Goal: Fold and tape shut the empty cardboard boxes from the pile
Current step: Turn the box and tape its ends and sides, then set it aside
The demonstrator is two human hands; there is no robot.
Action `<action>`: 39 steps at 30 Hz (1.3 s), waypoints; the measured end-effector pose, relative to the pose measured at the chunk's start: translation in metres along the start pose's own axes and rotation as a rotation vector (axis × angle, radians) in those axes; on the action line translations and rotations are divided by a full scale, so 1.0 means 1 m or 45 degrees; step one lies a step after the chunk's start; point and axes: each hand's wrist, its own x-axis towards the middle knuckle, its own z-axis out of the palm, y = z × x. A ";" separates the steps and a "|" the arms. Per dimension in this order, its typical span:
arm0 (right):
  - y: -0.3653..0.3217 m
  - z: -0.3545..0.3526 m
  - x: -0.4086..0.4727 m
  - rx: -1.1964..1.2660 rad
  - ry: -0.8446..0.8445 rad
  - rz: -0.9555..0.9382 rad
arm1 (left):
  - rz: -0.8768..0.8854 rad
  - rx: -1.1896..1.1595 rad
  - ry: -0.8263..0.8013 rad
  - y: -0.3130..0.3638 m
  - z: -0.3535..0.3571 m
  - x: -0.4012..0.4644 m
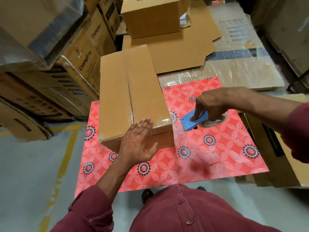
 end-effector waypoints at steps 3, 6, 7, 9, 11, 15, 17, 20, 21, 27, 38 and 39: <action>-0.012 0.004 0.012 0.014 -0.027 -0.026 | -0.032 0.036 -0.024 0.007 -0.005 0.007; -0.021 0.002 0.019 -0.064 -0.031 -0.071 | -0.047 0.104 -0.050 0.013 -0.011 0.013; -0.024 0.000 0.019 -0.086 -0.010 -0.079 | -0.038 0.122 -0.047 0.014 -0.013 0.015; -0.029 -0.005 0.023 -0.095 0.019 -0.092 | -0.013 0.148 -0.014 0.016 -0.018 0.020; -0.034 -0.004 0.029 -0.089 0.025 -0.071 | 0.025 0.208 0.003 0.018 -0.023 0.028; -0.030 0.033 0.054 -0.288 0.009 0.137 | 0.187 0.338 -0.183 0.021 -0.027 0.048; -0.017 0.055 0.069 -0.161 -0.172 0.200 | 0.299 0.372 -0.277 0.022 -0.025 0.061; 0.006 0.083 0.099 0.059 -0.433 0.161 | 0.366 0.398 -0.360 0.028 -0.026 0.083; 0.012 0.094 0.110 0.111 -0.437 0.131 | 0.376 0.411 -0.394 0.030 -0.026 0.090; 0.038 0.111 0.115 0.423 -0.471 -0.085 | 0.479 0.475 -0.605 0.040 -0.015 0.115; 0.085 0.160 0.125 0.708 -0.462 -0.036 | 0.406 -0.029 -0.767 0.043 -0.010 0.146; 0.087 0.166 0.128 0.715 -0.480 -0.035 | 0.332 -0.217 -0.667 0.039 -0.011 0.146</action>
